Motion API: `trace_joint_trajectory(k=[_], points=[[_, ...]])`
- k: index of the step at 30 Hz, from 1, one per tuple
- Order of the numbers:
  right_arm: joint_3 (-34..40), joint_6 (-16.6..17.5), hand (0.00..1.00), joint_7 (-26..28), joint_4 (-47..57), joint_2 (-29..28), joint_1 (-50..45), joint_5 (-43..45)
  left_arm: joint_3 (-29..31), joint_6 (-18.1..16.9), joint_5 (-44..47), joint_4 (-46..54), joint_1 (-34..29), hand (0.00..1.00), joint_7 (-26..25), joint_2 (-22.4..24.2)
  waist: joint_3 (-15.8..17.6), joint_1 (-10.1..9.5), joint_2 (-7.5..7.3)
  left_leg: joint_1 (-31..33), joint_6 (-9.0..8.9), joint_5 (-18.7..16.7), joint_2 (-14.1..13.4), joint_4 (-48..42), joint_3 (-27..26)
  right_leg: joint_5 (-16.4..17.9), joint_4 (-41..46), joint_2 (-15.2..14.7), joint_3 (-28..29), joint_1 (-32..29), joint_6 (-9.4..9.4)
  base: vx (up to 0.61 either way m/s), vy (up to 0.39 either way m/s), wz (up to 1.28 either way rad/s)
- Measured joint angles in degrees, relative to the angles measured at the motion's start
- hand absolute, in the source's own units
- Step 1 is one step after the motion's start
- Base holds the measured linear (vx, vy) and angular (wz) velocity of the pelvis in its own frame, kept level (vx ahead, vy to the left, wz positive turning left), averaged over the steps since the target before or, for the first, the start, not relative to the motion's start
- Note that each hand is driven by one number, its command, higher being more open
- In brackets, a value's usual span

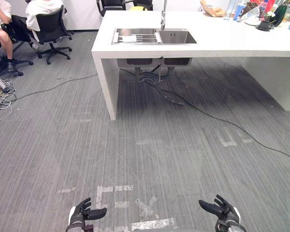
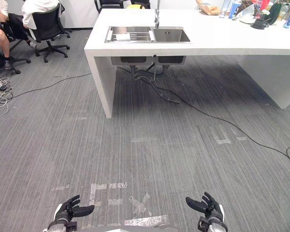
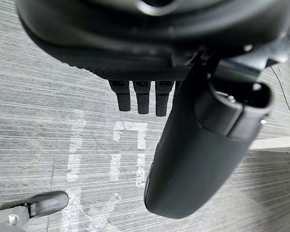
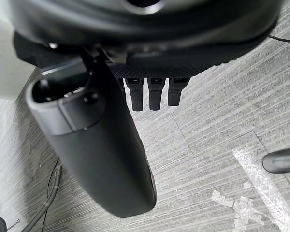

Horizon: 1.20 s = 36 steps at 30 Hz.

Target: Walk over to the sink, pick up the cup, carry it to the dishwasher, place the cup inside the dishwasher, then close the dishwasher door

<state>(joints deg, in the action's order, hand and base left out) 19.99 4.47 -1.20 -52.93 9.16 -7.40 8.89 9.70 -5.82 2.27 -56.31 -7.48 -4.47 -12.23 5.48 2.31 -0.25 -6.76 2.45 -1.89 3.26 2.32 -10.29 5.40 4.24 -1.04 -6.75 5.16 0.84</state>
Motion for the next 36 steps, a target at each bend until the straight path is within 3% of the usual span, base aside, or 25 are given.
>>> trace_joint_trajectory(k=[7,18,21,26,30,32,33,36], points=[[0.0,0.0,0.90,0.0,0.0,0.3,0.2,-0.1,0.0,0.0,0.0,0.7,-1.0,0.90,0.8,0.0,-0.1,-0.02,-0.09,-0.7,0.65,1.2,0.4,1.7,0.6,0.2,-0.1,-0.2,-1.2,-0.1,0.12,0.01,-0.015,0.06],[0.0,0.0,0.90,0.0,0.0,1.1,0.9,-0.1,-0.8,-0.1,1.1,2.4,-0.9,0.90,1.2,0.0,0.0,0.19,-0.06,-0.9,0.11,0.9,1.0,1.7,1.1,1.1,1.2,-1.0,-1.9,-0.1,0.60,0.00,-0.001,0.03],[0.0,0.0,0.90,0.0,0.0,1.1,1.5,-0.1,-1.1,-0.1,1.3,2.4,-1.2,0.90,1.2,0.2,0.1,0.15,0.00,-0.4,-0.26,0.5,1.0,1.5,0.1,1.5,2.2,-1.3,-1.5,-1.1,0.73,-0.05,0.005,-0.06],[0.0,-0.1,0.90,-0.2,0.2,1.3,2.6,-0.1,-1.1,-0.1,2.5,4.7,-1.2,0.90,0.7,1.6,1.4,0.17,0.16,2.9,0.86,-2.8,0.1,-2.7,-4.9,3.3,3.8,-2.0,-1.1,-4.1,1.48,-0.02,0.017,-0.09],[-0.2,-0.2,0.90,-0.3,0.2,1.7,2.9,-0.4,-2.6,-0.2,4.0,6.3,-2.9,0.90,0.6,2.7,1.7,0.07,0.06,5.8,1.86,-8.9,0.2,-9.9,-7.9,9.3,15.0,-5.1,-1.3,-9.4,4.36,0.17,0.063,-0.26],[-0.3,-0.5,0.90,-0.6,0.2,2.3,2.9,-1.4,-4.1,-0.2,4.8,6.7,-3.2,0.90,0.5,3.3,2.5,0.19,1.08,4.2,2.58,-11.2,0.3,-11.2,-8.3,10.0,29.2,-7.0,-2.5,-14.4,5.08,0.24,0.086,-0.14],[-0.6,-0.6,0.90,-0.6,0.1,2.3,2.8,-1.4,-5.0,-0.2,5.2,7.4,-2.8,0.90,0.4,2.8,3.8,0.48,1.13,2.2,3.48,-11.8,0.4,-11.5,-7.8,10.1,38.5,-8.5,-4.2,-18.0,5.15,0.24,0.062,0.09],[-2.7,-1.1,0.90,-0.5,0.0,3.4,3.7,-1.6,-5.4,-0.2,5.8,8.0,-0.5,0.90,-0.3,2.2,5.9,1.64,2.18,-1.4,3.00,-12.8,-1.0,-10.3,-6.2,12.4,38.1,-8.6,-8.8,-24.3,2.60,0.41,0.047,0.19]])
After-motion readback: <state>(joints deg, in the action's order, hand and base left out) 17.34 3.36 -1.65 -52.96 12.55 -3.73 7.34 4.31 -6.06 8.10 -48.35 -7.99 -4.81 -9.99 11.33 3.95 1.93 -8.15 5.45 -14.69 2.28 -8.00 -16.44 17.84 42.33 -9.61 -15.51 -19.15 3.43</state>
